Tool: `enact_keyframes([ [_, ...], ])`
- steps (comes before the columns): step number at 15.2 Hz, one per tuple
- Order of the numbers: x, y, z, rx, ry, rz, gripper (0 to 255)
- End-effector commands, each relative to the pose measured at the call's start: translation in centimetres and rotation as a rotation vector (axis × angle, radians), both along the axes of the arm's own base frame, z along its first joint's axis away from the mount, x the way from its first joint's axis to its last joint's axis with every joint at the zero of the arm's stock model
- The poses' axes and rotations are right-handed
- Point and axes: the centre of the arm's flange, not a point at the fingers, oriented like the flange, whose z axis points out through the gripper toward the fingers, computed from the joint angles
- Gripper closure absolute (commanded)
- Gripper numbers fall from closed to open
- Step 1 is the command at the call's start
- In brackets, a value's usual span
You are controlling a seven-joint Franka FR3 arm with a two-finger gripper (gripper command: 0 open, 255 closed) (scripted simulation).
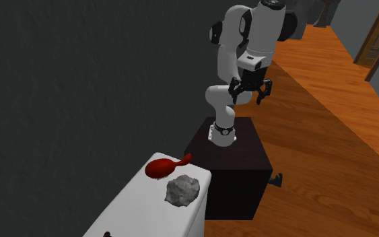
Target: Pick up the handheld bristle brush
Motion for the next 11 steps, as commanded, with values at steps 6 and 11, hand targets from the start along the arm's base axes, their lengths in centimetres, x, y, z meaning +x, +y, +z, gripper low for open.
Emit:
enact_keyframes([
  [6,5.0,-3.1,-1.7,-0.033,-0.025,-0.133,0],
  [11,9.6,-6.9,-3.2,-0.067,-0.05,-0.265,0],
])
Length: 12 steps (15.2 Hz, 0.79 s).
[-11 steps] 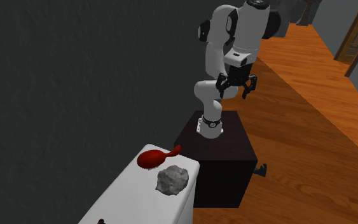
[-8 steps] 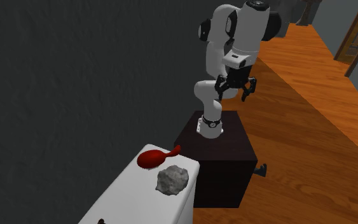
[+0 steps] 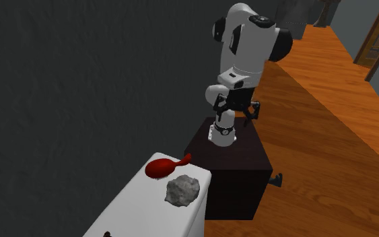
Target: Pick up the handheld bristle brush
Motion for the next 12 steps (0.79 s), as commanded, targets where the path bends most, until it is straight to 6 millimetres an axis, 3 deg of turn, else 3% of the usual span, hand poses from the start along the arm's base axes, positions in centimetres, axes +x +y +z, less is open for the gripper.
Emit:
enact_keyframes([
  [1,1.8,-1.9,-0.5,-0.014,-0.012,-0.055,0],
  [12,9.7,-12.5,-2.7,-0.088,-0.067,-0.346,0],
])
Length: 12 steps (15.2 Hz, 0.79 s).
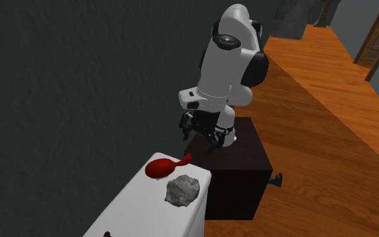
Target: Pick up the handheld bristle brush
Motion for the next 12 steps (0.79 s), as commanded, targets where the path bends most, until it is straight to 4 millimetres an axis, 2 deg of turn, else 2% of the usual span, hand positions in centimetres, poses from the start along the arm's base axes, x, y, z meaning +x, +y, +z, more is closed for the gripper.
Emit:
enact_keyframes([
  [1,1.2,-2.0,-0.2,-0.014,-0.011,-0.054,0],
  [8,4.3,-9.9,-0.9,-0.06,-0.045,-0.237,0],
  [12,4.3,-9.9,-3.0,-0.06,-0.045,-0.237,0],
])
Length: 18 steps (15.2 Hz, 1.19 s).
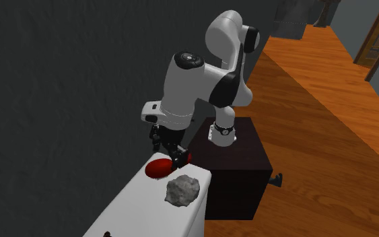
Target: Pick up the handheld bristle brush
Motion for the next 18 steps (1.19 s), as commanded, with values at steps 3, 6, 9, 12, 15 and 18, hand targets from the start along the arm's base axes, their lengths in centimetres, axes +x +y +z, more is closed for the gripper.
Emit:
enact_keyframes([
  [3,0.0,-0.1,-2.1,-0.001,-0.001,-0.001,0],
  [6,0.1,-0.2,-2.4,-0.001,-0.001,-0.002,255],
  [9,0.1,-0.2,-2.4,-0.001,-0.001,-0.002,255],
  [12,0.1,-0.1,-2.4,-0.001,-0.001,-0.002,255],
  [15,0.0,-0.1,-2.4,-0.001,-0.001,-0.001,255],
  [18,0.0,-0.1,-0.8,-0.001,-0.001,-0.001,255],
])
